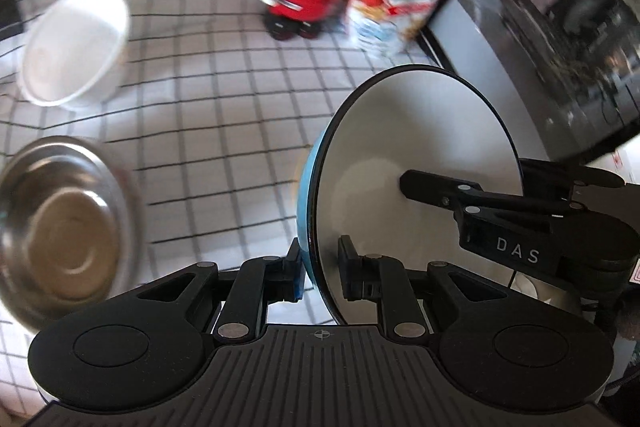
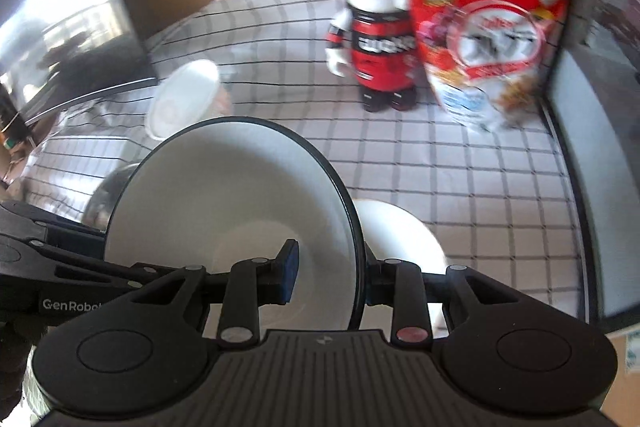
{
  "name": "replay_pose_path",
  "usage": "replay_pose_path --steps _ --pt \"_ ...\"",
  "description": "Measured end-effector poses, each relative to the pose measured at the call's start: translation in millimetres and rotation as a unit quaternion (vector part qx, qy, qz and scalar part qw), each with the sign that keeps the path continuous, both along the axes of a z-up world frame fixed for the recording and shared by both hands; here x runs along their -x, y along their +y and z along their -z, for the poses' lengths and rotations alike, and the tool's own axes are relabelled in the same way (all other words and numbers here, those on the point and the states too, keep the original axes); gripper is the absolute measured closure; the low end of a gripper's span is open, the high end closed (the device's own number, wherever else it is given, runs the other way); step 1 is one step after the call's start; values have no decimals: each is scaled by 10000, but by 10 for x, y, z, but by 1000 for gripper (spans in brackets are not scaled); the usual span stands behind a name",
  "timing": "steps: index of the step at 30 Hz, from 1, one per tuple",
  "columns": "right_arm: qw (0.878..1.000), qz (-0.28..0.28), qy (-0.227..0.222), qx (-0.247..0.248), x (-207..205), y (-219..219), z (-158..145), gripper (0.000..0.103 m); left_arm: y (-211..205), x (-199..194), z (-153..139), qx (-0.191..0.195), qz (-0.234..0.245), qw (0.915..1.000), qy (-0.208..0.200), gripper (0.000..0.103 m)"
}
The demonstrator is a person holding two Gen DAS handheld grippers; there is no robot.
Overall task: Organize plates and bowls
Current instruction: 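Lift and carry the blue bowl with both grippers over the yellow-rimmed plate, then lower the blue bowl onto the yellow-rimmed plate and open both grippers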
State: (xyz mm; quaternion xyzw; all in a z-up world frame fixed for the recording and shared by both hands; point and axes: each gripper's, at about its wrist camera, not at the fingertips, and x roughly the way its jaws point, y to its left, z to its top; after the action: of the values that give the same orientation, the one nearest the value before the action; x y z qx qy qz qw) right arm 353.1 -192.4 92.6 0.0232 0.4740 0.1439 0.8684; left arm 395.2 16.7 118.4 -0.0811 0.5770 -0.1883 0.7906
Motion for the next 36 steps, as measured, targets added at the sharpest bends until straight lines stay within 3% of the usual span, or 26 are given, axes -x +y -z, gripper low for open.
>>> replay_pose_path --steps 6,14,24,36 --pt "9996 264 87 -22 27 -250 104 73 -283 -6 125 -48 185 9997 130 83" --pt "9996 188 214 -58 -35 -309 307 73 -327 -59 293 -60 -130 9995 270 84" --pt "9998 -73 186 55 -206 -331 343 73 -344 -138 340 46 -494 9984 268 84" --pt "9978 -105 651 -107 -446 -459 765 73 -359 -328 742 -150 -638 9957 661 84"
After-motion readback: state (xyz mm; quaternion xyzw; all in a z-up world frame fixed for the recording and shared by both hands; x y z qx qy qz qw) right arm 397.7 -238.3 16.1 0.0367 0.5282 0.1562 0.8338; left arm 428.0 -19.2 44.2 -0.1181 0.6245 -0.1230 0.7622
